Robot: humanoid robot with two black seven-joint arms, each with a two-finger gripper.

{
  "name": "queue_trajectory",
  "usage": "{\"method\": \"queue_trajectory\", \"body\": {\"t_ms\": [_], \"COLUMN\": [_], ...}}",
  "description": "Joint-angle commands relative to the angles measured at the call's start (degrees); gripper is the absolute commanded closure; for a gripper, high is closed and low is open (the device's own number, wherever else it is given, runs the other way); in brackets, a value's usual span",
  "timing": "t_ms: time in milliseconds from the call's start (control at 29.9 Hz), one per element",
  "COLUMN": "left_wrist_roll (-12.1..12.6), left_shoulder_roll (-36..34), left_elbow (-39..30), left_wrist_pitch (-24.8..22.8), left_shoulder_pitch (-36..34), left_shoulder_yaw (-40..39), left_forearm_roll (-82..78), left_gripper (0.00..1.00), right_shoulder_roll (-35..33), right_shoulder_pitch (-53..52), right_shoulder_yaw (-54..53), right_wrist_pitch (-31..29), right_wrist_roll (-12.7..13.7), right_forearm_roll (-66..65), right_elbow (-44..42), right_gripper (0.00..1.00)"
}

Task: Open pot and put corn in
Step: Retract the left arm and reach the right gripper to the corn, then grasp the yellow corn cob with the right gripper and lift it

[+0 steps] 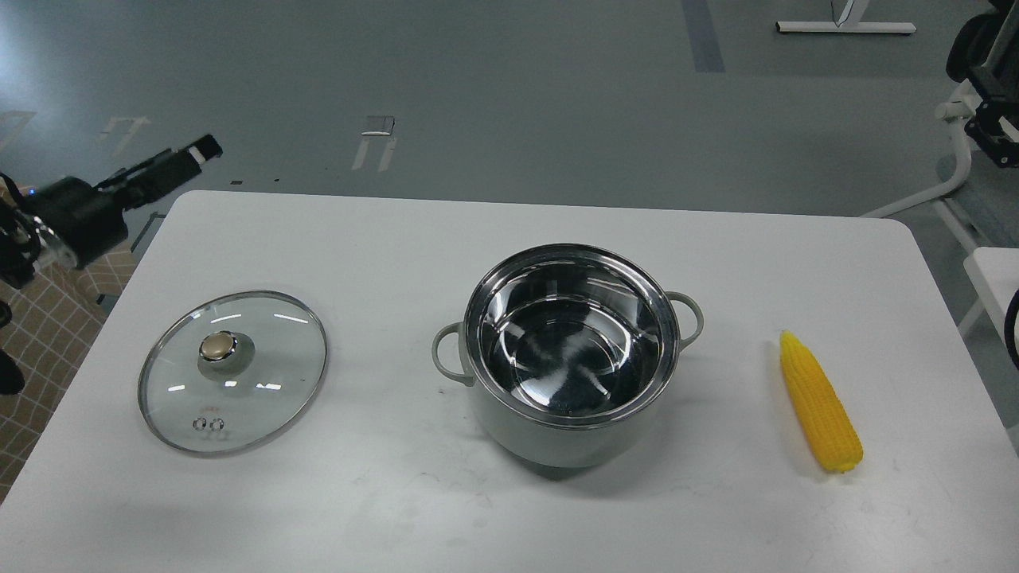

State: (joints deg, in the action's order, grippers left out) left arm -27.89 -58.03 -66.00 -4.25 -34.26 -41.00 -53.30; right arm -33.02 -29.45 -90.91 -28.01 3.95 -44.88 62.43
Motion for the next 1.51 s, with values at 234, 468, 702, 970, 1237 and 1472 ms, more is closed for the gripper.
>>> {"method": "queue_trajectory", "body": {"t_ms": [234,468,702,970,1237,1472], "left_wrist_roll": [0.0,0.6,0.2,0.8,0.8,0.8], "left_shoulder_roll": [15.6,25.7,28.8,29.6,29.6,29.8], "left_elbow": [17.3,25.2,24.7,24.4,24.4,24.4], "left_wrist_pitch": [-7.7,-13.2,-13.4,-13.1,-13.0,-12.8], "left_shoulder_pitch": [-18.3,-20.9,-20.8,-20.6,-20.6,-20.3], "left_shoulder_yaw": [-1.6,-8.1,-8.7,-7.9,-8.0,-7.9], "left_forearm_roll": [32.4,39.6,39.8,39.5,39.5,39.5], "left_gripper": [0.09,0.09,0.02,0.02,0.02,0.02], "right_shoulder_roll": [-9.8,-12.3,-8.0,-2.6,-1.0,-1.2], "right_shoulder_pitch": [10.9,18.6,19.9,21.9,22.3,22.9], "right_shoulder_yaw": [4.4,7.2,16.0,22.3,27.7,27.8], "right_wrist_pitch": [0.0,0.0,0.0,0.0,0.0,0.0], "right_wrist_roll": [-0.1,-0.3,-2.2,-2.2,-2.0,-1.8], "right_forearm_roll": [-26.6,-42.3,-58.2,-66.3,-66.7,-69.0], "right_elbow": [18.0,23.1,22.4,19.2,17.2,16.8], "right_gripper": [0.00,0.00,0.00,0.08,0.33,0.64]}}
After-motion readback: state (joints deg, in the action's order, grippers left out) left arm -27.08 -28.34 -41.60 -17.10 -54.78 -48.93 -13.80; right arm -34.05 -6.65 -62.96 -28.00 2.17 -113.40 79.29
